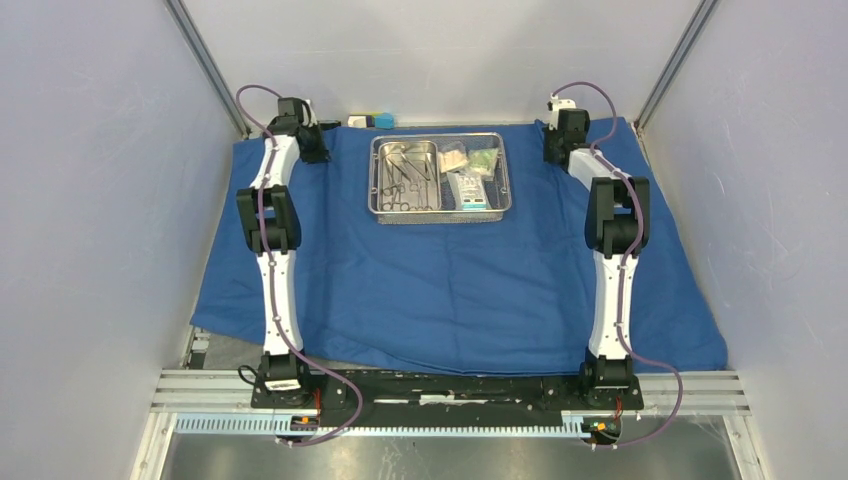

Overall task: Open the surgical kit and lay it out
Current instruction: Smooth out the surgical kit at the center of the board.

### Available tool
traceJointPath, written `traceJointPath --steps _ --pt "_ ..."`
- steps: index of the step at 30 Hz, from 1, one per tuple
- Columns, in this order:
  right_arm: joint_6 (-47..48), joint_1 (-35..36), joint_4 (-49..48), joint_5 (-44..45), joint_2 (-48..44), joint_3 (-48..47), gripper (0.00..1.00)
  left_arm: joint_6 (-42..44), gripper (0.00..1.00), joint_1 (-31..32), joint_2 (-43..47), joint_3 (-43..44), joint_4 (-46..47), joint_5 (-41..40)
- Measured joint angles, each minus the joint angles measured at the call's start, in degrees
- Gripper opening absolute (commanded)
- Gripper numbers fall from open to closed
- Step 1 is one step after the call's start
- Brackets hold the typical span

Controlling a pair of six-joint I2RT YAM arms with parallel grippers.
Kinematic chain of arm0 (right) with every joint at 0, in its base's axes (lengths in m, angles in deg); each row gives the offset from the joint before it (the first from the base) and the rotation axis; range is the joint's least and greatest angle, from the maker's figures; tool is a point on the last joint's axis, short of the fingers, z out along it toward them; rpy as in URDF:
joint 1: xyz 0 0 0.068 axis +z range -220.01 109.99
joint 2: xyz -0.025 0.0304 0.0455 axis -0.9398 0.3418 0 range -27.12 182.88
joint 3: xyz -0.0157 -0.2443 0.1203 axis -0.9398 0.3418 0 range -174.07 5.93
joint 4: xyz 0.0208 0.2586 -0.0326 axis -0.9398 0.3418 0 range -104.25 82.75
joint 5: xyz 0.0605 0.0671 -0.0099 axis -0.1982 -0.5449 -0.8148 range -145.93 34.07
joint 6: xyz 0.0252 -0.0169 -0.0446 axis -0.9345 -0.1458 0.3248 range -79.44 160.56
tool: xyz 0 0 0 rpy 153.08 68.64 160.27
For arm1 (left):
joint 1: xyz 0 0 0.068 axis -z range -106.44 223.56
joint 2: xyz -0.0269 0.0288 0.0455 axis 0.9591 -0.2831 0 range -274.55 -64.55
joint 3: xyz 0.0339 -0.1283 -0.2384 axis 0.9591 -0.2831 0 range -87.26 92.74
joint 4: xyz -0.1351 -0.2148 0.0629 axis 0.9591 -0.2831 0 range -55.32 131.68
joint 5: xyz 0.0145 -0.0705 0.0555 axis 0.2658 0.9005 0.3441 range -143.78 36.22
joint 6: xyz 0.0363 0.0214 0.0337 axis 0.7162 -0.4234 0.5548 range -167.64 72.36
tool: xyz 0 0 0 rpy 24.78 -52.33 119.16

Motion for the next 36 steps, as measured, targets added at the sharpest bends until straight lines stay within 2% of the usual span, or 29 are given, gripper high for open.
traceJointPath --steps 18,23,28,29,32,36 --pt "0.1 1.2 0.5 1.5 0.0 -0.4 0.0 3.1 0.02 -1.0 -0.6 2.2 -0.9 -1.3" --pt "0.2 0.2 0.9 2.1 0.0 -0.4 0.0 5.8 0.02 -2.6 -1.2 4.0 2.0 -9.8" --pt "0.2 -1.1 1.0 2.0 0.0 -0.4 0.01 7.2 0.02 -5.3 -1.3 4.2 3.1 -14.1" --pt "0.2 -1.3 1.1 2.0 0.0 -0.4 0.03 7.3 0.02 -5.6 -1.3 4.2 3.1 -14.6" --pt "0.4 -1.7 1.2 0.9 0.0 -0.4 0.23 7.7 0.03 -5.9 -1.3 4.2 3.4 -15.1" --pt "1.3 -2.1 1.5 0.4 0.0 -0.7 0.49 8.0 0.09 -5.2 -1.3 2.4 4.7 -14.8"
